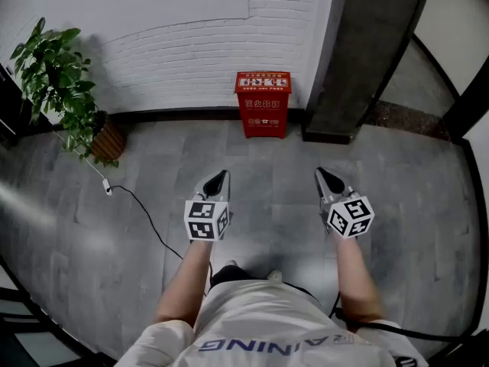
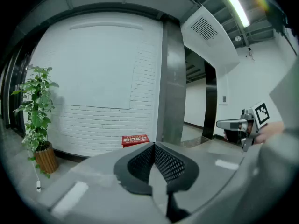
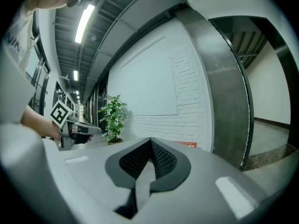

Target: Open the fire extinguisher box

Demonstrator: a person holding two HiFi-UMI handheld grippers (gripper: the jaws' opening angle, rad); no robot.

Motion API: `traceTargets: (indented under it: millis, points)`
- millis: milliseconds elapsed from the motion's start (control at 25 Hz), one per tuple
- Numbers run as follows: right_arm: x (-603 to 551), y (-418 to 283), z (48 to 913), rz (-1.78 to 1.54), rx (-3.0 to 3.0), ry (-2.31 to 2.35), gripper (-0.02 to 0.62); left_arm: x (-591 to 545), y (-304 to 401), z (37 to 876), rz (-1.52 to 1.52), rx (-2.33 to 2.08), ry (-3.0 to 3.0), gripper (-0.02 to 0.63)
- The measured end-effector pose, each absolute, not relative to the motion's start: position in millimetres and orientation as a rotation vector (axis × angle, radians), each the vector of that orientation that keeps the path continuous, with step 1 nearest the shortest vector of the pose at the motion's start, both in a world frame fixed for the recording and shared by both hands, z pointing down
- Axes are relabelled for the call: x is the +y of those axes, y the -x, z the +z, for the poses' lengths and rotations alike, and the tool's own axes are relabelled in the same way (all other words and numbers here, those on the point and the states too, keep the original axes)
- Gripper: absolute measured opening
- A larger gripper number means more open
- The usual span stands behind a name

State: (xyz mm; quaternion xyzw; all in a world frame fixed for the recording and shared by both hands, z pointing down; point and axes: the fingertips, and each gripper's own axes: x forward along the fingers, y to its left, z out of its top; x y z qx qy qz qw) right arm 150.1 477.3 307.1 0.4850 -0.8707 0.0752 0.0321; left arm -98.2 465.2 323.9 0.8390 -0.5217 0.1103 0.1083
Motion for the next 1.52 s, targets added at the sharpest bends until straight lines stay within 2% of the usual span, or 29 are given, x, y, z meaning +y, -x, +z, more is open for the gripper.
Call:
traceTargets:
  millis: [480, 1000, 1520]
  points:
    - [397, -151, 327, 0.259, -2.667, -1.464, 0.003, 378, 85, 339, 0.287, -1.522, -2.466, 0.006]
    - [196, -112, 310, 0.286, -2.579, -1.551, 0.003, 157, 137, 349, 0.312, -1.440, -2.463, 0.006]
    - [51, -124, 350, 0.398, -2.562, -1.517, 0.003, 30, 138, 381, 0.358, -1.429, -2.386, 0.006]
